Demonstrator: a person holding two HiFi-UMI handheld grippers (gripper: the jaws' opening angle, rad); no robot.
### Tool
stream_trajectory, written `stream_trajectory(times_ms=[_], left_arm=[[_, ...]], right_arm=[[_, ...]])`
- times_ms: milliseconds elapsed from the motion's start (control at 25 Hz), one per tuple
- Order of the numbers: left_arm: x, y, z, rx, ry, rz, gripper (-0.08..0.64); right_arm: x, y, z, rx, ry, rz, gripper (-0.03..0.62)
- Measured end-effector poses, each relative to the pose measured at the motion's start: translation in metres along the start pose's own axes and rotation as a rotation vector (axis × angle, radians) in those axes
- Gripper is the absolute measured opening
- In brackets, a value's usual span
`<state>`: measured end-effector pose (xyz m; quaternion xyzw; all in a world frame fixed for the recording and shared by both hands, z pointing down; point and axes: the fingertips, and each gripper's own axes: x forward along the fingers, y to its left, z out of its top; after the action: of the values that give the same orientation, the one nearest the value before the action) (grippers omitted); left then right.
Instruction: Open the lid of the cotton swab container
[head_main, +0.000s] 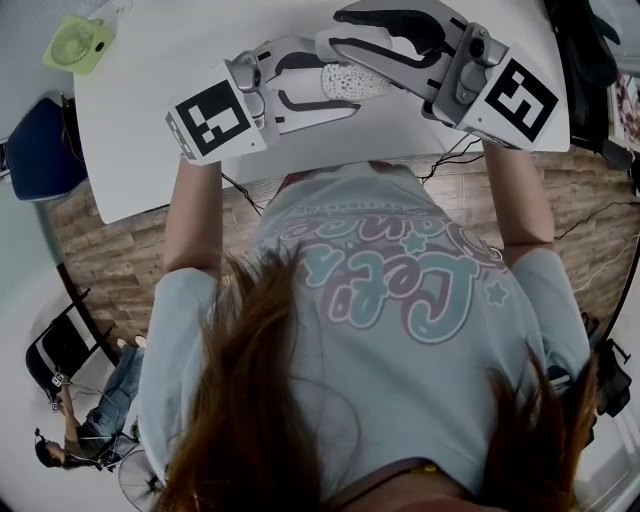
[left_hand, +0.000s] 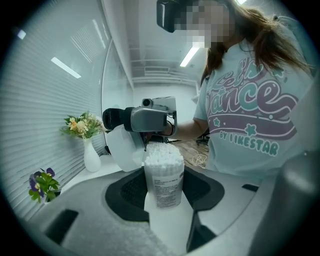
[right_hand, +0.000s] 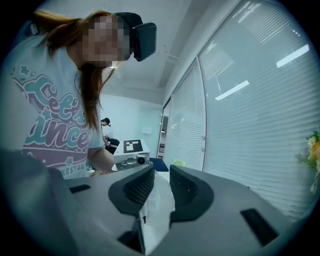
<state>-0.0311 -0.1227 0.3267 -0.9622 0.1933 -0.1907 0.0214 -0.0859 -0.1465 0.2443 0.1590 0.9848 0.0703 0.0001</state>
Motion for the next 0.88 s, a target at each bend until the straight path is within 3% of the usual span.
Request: stream_trajectory(times_ms=[520,880], left_arm=[[-0.006,0.017,-0.011,-0.02,0.009,0.049,0.189],[-0.018,0.031,-0.019,-0.029,0.035,0.063,0.189]], right_arm=[[-0.009,-0.016,-0.003,0.057,-0.041,-0.03,0.176],[-0.014,-0.016,-0.013,0.1,-0.017,0.043,0.262]])
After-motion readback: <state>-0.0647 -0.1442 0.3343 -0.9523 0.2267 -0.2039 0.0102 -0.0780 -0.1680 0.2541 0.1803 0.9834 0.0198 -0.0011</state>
